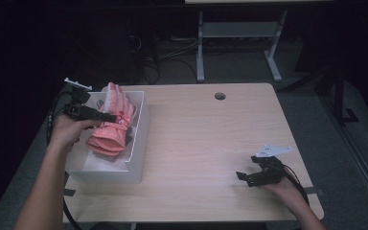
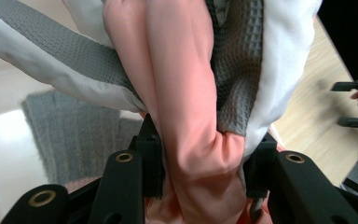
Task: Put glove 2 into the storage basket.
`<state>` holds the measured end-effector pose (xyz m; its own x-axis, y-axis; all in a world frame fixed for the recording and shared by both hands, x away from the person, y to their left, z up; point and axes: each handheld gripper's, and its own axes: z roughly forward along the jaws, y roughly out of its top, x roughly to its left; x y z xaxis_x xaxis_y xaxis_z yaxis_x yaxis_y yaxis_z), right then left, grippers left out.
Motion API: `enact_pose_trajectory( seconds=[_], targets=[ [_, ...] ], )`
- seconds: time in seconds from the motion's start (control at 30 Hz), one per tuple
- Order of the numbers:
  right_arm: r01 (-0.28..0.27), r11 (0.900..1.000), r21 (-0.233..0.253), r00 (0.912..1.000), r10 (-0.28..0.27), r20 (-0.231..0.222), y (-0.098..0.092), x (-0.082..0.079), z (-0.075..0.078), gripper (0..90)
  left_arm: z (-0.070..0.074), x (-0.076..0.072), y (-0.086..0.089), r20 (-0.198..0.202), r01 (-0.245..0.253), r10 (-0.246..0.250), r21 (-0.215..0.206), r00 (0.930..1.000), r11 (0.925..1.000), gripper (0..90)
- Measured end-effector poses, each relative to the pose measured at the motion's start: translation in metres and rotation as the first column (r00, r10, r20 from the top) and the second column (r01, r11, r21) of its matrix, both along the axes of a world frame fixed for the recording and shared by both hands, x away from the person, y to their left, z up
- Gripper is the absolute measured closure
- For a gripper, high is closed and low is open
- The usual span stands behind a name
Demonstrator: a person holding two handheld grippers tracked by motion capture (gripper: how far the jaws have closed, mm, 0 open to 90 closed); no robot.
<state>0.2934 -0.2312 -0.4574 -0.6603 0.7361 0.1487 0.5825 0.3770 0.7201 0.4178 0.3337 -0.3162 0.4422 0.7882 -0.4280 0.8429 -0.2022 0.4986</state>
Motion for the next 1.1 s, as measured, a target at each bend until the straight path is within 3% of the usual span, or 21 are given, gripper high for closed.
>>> enact_pose_trajectory(
  seconds=[0.13, 0.63, 0.77, 0.9, 1.1],
  targets=[
    [0.001, 1.0, 0.002, 1.0, -0.001, -0.003, 0.0, 0.0, 0.0, 9.4, -0.017, 0.004, -0.006, -0.03, 0.01, -0.009, 0.029, 0.9995, 0.9995, 59.1],
    [0.007, 1.0, 0.0, 1.0, -0.007, 0.002, -0.001, 0.0, 0.0, 9.4, -0.081, 0.017, -0.027, -0.138, 0.058, -0.051, 0.043, 0.9891, 0.9974, 57.8],
    [0.003, 1.0, -0.002, 1.0, -0.003, -0.001, -0.001, 0.0, 0.0, 9.4, -0.089, 0.015, -0.023, -0.134, 0.055, -0.053, 0.007, 0.9896, 0.9985, 56.7],
    [-0.003, 1.0, -0.007, 1.0, 0.003, -0.001, 0.001, 0.001, 0.0, 9.4, -0.095, 0.014, -0.017, -0.13, 0.039, -0.042, -0.027, 0.9907, 0.9989, 47.0],
    [0.004, 1.0, -0.007, 1.0, -0.004, -0.006, 0.0, 0.001, 0.0, 9.4, -0.089, 0.013, -0.015, -0.101, 0.014, -0.013, 0.003, 0.9948, 0.9999, 25.4]
  ],
)
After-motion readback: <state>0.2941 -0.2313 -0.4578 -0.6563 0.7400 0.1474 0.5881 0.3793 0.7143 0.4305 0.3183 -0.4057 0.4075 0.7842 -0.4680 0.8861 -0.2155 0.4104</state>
